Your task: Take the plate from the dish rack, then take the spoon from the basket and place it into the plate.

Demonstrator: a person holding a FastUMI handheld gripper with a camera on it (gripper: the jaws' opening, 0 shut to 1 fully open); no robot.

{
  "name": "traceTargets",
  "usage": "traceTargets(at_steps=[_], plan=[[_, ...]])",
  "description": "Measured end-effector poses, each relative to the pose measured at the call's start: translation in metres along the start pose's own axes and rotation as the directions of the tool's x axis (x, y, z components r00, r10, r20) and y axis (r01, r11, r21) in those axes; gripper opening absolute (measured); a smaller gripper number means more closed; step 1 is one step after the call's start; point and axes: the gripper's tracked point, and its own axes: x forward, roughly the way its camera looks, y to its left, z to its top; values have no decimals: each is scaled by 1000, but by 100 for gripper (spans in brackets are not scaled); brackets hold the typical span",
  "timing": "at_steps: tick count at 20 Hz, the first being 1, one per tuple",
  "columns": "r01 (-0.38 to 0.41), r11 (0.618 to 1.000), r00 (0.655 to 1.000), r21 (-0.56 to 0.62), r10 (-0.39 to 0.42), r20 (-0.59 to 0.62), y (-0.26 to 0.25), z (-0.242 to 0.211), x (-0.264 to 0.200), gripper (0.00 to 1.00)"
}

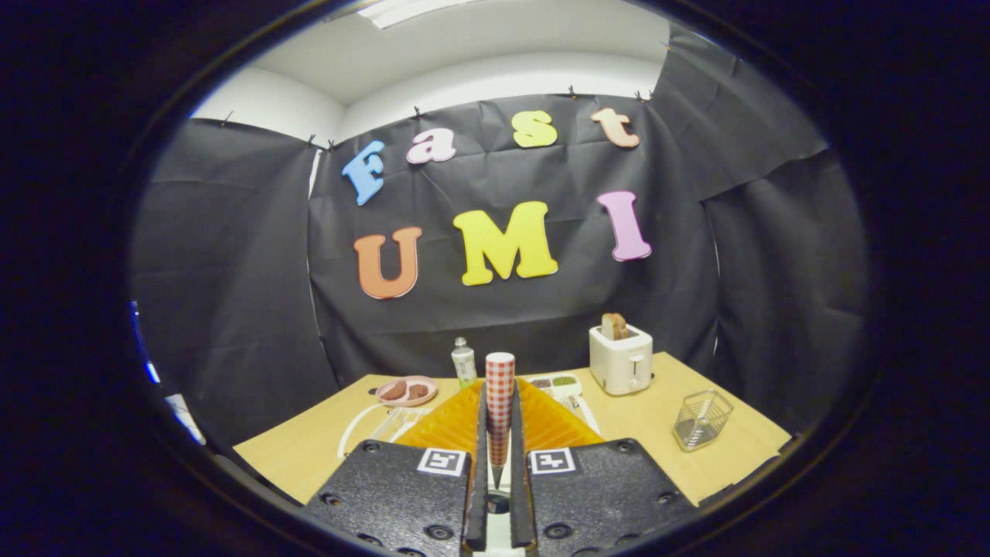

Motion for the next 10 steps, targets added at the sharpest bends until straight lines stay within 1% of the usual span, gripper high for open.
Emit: traceTargets(at_steps=[2, 5, 8, 10], plan=[[-10, 1000, 1000, 8, 10, -6, 10, -24, 4, 17], [10, 1000, 1000, 16, -9, -29, 17, -62, 9, 17], [-1, 1000, 999, 22, 2, -48, 26, -91, 11, 17], [17, 999, 999, 36, -15, -47, 25, -108, 10, 17]])
